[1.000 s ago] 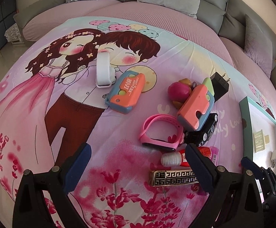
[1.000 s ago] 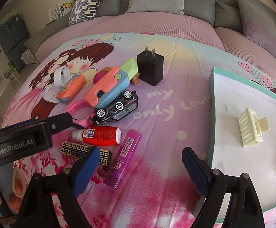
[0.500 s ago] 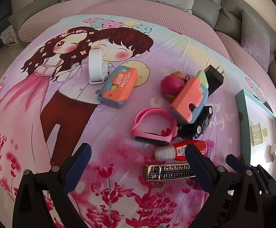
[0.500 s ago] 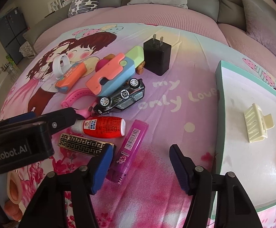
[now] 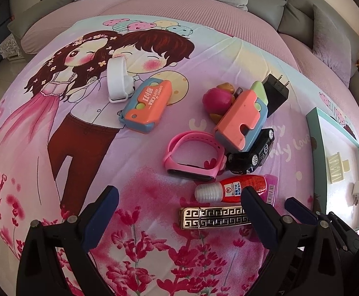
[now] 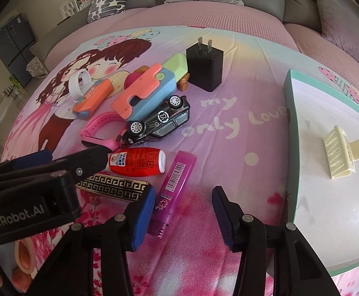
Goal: Organize rigid objects
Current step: 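Grasp the pink tube with the right tool while the left tool grasps the gold patterned case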
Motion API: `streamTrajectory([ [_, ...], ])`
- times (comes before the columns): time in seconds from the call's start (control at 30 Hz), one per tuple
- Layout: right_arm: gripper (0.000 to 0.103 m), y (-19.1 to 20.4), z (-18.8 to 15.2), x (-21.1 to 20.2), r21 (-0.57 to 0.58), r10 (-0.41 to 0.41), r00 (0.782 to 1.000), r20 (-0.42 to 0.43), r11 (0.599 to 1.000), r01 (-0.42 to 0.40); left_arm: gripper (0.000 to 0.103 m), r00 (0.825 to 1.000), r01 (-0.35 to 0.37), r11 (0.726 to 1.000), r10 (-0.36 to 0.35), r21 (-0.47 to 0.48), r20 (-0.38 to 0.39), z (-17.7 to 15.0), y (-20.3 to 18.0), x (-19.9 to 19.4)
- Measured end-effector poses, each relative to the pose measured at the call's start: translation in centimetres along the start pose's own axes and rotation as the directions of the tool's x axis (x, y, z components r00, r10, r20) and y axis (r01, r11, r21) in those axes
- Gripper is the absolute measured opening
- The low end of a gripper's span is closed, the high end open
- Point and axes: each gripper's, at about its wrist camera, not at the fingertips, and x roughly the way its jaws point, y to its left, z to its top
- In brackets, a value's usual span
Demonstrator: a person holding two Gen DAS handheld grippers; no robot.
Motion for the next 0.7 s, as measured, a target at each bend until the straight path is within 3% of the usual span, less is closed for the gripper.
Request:
streamTrajectory([
  [0.3, 0.044, -1.2, -0.1, -0.4, 0.013, -0.049, 0.999, -0.006, 0.999, 0.049, 0.099, 1.000, 0.007, 1.000, -0.006, 0.012, -0.011, -0.2, -0.3, 0.0],
  [0.47, 0.034, -2.3, -0.1, -0.4, 0.040, -0.039, 0.999, -0.012, 0.998, 0.039, 0.099, 0.995, 0.075, 0.997, -0.076, -0.013, -0.058, -0.6, -0.7, 0.8],
  [0.7, 0.027, -3.0, -0.3, -0.7, 0.060, -0.023, 1.000, -0.018, 0.998, 0.025, 0.099, 0.991, 0.084, 0.996, -0.084, -0.004, -0.100, -1.2, -1.2, 1.7],
])
